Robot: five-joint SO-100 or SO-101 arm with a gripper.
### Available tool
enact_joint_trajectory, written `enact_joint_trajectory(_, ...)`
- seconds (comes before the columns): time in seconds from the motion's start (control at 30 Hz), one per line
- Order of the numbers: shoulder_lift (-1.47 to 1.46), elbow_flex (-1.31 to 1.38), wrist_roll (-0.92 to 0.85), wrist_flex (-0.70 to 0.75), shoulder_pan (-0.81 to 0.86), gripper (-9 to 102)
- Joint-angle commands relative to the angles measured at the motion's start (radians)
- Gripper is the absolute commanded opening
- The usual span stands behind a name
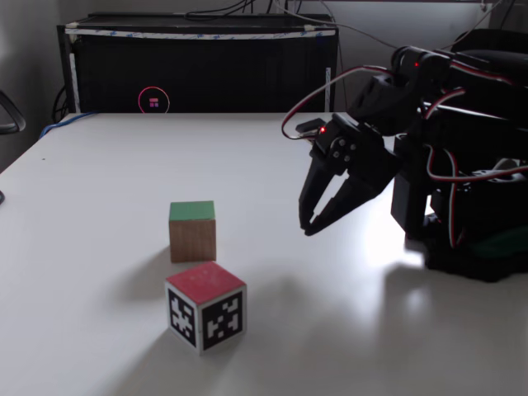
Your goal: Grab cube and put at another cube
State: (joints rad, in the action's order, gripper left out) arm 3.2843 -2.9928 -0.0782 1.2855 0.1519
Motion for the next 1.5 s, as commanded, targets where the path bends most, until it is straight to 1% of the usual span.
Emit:
enact_joint_trajectory(0.0,0.005,0.015,0.126,-0.038,-0.026,0)
enact_joint_trajectory(0.4,0.005,0.014,0.118,-0.052,-0.038,0)
enact_joint_trajectory(0.53,-0.008,0.132,0.11,-0.061,-0.025,0)
enact_joint_trajectory(0.63,-0.163,0.285,0.055,-0.081,-0.025,0)
enact_joint_trajectory(0.73,-0.445,0.471,-0.011,-0.115,0.008,0)
enact_joint_trajectory(0.83,-0.71,0.649,-0.052,-0.115,0.041,1)
enact_joint_trajectory(0.9,-0.838,0.726,-0.057,-0.112,0.052,6)
enact_joint_trajectory(1.1,-1.106,0.874,-0.095,-0.107,0.069,17)
enact_joint_trajectory(1.17,-1.195,0.934,-0.112,-0.094,0.077,24)
enact_joint_trajectory(1.27,-1.339,1.057,-0.109,-0.041,0.094,33)
enact_joint_trajectory(1.33,-1.42,1.123,-0.109,-0.015,0.101,36)
enact_joint_trajectory(1.4,-1.466,1.147,-0.114,-0.02,0.101,40)
enact_joint_trajectory(1.47,-1.491,1.15,-0.114,-0.028,0.098,41)
